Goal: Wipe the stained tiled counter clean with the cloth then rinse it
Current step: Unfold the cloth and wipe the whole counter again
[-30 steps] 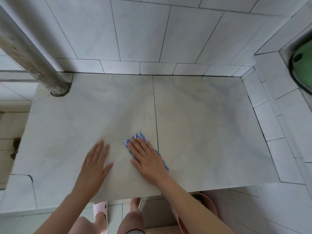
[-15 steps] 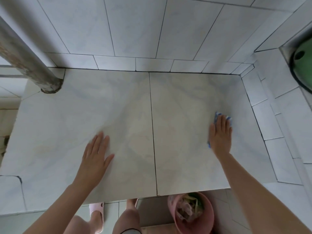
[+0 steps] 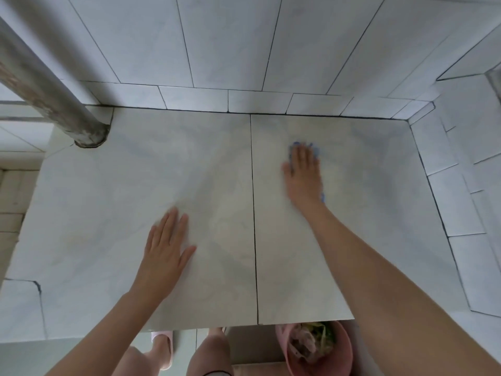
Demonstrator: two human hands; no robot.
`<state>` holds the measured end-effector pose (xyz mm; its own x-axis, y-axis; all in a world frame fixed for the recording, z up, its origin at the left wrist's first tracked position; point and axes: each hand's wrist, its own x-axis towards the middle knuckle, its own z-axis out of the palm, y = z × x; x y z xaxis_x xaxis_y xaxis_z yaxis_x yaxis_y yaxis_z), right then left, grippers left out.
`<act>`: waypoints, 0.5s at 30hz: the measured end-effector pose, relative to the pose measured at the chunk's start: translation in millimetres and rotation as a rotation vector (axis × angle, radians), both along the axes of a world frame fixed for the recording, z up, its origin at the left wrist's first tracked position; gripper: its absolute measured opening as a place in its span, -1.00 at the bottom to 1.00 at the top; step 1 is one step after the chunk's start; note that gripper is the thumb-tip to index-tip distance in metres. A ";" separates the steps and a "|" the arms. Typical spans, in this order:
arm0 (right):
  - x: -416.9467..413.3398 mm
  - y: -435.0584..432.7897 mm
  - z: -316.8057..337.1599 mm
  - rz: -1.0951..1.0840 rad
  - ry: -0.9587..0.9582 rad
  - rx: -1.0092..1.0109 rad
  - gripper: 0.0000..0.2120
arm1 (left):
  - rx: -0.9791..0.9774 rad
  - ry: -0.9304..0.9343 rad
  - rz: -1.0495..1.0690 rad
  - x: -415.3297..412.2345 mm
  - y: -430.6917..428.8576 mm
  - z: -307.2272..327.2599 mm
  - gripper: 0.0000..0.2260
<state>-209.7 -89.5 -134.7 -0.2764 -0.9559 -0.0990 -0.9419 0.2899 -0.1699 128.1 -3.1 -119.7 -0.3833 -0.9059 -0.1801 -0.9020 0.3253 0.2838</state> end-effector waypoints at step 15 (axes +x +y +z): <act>47.9 12.2 1.9 0.385 -0.059 -0.006 -0.40 | -0.023 0.024 0.005 -0.9 -14.5 -0.7 -0.38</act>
